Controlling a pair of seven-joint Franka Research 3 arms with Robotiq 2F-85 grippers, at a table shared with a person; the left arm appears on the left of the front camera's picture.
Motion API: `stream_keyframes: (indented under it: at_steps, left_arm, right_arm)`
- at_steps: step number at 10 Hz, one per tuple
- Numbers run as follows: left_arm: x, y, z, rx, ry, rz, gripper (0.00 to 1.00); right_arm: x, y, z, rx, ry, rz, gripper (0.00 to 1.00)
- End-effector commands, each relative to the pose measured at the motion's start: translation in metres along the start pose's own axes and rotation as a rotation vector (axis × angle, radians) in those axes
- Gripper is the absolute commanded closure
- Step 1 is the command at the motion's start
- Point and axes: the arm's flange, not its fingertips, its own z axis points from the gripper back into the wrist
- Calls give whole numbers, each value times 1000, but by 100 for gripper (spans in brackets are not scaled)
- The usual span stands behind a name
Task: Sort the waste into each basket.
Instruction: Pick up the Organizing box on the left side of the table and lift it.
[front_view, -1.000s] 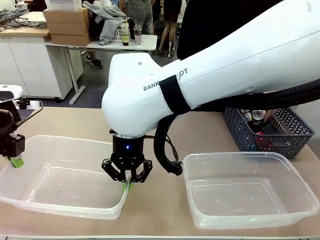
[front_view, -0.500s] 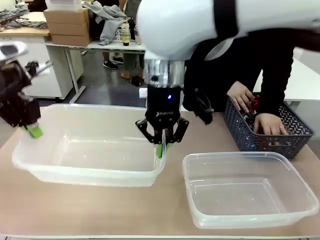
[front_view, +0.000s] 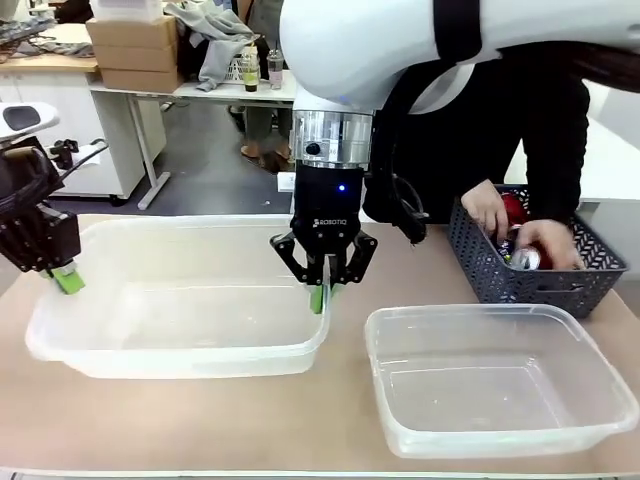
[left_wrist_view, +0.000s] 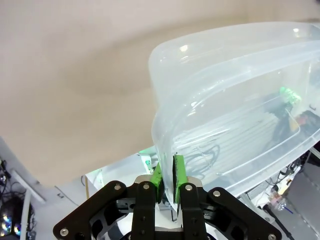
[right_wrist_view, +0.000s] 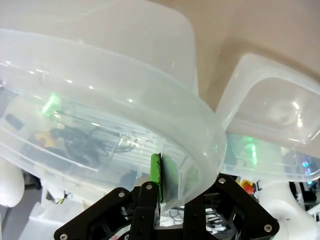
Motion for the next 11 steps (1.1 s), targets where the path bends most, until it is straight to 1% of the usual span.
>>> stream_keyframes:
  at_steps: [1,2,3,4,5,6,7,8,9,10,11]
  left_arm:
    - [12,-12,3,-18,7,-12,91]
    - [29,-29,1,-38,-43,117,91]
    - [49,-55,-4,-57,-27,138,91]
    - [63,-83,-7,-85,-15,142,91]
    - [75,-109,-7,-111,-17,133,91]
    - [84,-127,-10,-106,13,102,91]
    - [91,-141,-15,-81,9,75,91]
    - [93,-151,-22,-74,32,37,91]
    - [93,-151,-29,-66,45,51,91]
    - [95,-148,-32,-78,56,89,91]
    - [88,-162,-35,-53,64,63,91]
  right_arm:
    - [1,-27,-5,29,53,77,95]
    - [2,-51,-8,39,101,141,95]
    - [-1,-78,-4,31,124,152,95]
    - [-7,-101,0,4,135,175,95]
    - [-15,-125,2,-10,162,161,95]
    - [-30,-147,9,-16,141,129,95]
    - [-46,-164,18,11,131,152,95]
    - [-52,-183,25,29,144,129,95]
    - [-48,-190,28,57,143,147,95]
    - [-39,-190,24,71,127,154,95]
    - [-31,-189,11,78,87,79,95]
